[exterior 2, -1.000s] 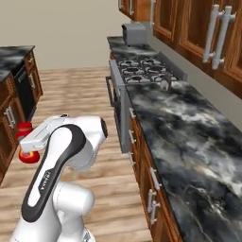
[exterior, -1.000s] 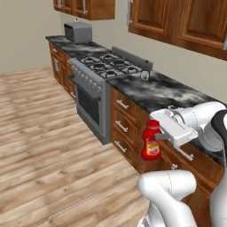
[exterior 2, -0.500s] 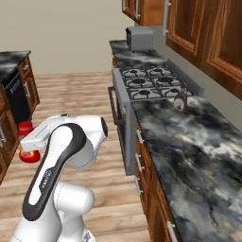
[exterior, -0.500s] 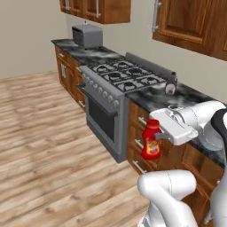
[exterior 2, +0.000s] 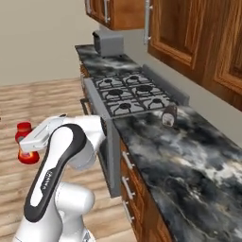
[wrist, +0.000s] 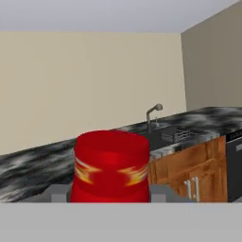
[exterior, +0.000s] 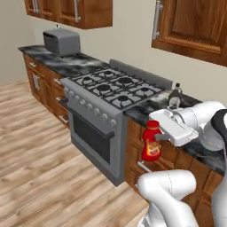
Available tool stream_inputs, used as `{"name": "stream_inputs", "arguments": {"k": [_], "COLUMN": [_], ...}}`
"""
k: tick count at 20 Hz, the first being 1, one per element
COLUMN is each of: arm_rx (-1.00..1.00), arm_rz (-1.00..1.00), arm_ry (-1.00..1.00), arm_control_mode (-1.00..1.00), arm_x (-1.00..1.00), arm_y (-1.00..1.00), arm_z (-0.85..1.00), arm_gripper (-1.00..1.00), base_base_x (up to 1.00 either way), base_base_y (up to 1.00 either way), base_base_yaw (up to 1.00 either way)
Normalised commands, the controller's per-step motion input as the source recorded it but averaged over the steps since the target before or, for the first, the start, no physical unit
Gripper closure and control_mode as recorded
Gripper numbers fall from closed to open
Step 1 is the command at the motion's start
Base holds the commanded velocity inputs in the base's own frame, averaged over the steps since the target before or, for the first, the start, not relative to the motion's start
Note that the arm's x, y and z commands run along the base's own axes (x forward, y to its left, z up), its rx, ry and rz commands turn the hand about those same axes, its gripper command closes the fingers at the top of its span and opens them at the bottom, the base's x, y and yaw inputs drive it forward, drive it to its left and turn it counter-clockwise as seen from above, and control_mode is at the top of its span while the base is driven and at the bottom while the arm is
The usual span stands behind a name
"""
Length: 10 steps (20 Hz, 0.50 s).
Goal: Take 2 condiments from the cabinet and move them on the counter near the stove.Make sure the condiments are lined up with each other, next to each other.
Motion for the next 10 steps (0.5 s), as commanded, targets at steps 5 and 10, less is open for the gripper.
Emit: {"name": "stream_inputs", "arguments": {"k": [5, 10], "arm_rx": [0.0, 0.0], "arm_rz": [0.0, 0.0], "arm_ry": [0.0, 0.0], "arm_control_mode": [1.0, 1.0], "arm_x": [0.0, 0.0], "arm_y": [0.0, 0.0], "arm_z": [0.0, 0.0], "arm_gripper": [1.0, 1.0], "base_base_x": [0.4, 0.39], "base_base_y": [0.03, 0.11], "base_base_yaw": [-0.8, -0.8]}}
